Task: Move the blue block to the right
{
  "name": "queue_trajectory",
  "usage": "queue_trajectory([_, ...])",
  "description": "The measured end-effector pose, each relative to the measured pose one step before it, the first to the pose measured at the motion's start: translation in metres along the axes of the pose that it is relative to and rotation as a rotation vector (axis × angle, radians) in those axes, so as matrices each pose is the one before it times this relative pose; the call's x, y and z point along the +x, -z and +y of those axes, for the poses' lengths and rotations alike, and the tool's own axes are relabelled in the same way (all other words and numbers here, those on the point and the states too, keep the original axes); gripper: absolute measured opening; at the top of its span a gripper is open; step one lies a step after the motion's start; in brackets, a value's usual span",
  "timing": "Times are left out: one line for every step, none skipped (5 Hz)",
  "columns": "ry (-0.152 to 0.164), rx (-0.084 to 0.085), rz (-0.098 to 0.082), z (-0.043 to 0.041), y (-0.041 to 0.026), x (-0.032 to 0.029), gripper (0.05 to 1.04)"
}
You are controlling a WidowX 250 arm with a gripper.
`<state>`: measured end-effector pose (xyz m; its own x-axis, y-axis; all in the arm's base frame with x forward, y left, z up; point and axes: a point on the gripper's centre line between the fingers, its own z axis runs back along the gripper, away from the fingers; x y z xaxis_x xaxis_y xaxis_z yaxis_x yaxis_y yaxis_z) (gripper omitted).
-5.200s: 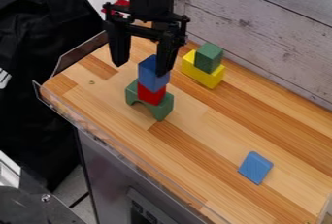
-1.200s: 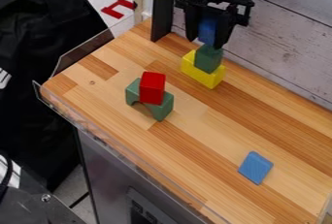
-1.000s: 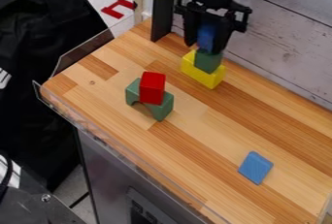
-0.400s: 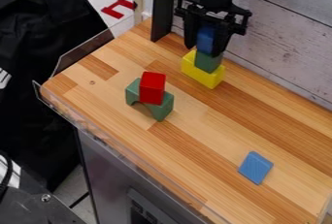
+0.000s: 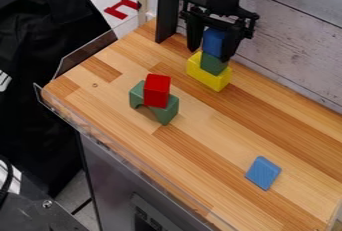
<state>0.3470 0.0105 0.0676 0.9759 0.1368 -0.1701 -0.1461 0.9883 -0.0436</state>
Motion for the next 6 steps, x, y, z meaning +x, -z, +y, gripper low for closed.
queue_trajectory([-0.0145,-0.0031,0.0017,0.00007,-0.00003,-0.00022,1.009])
queue_trajectory([-0.0239,0.0037,0.002,0.00564,-0.00404,-0.00178,1.002])
queue_trajectory([-0.0302,-0.0022,-0.0586,0.00201,-0.03385,-0.00858,0.999])
queue_trajectory([-0.0029,-0.0103,-0.0714,0.00069,-0.03988,-0.00903,0.999])
queue_trajectory([0.0112,0.0013,0.0123,0.00049,-0.01262,-0.0087,0.999])
queue_trajectory([0.0285,0.0048,0.0079,-0.0034,-0.00645,-0.01138,0.999])
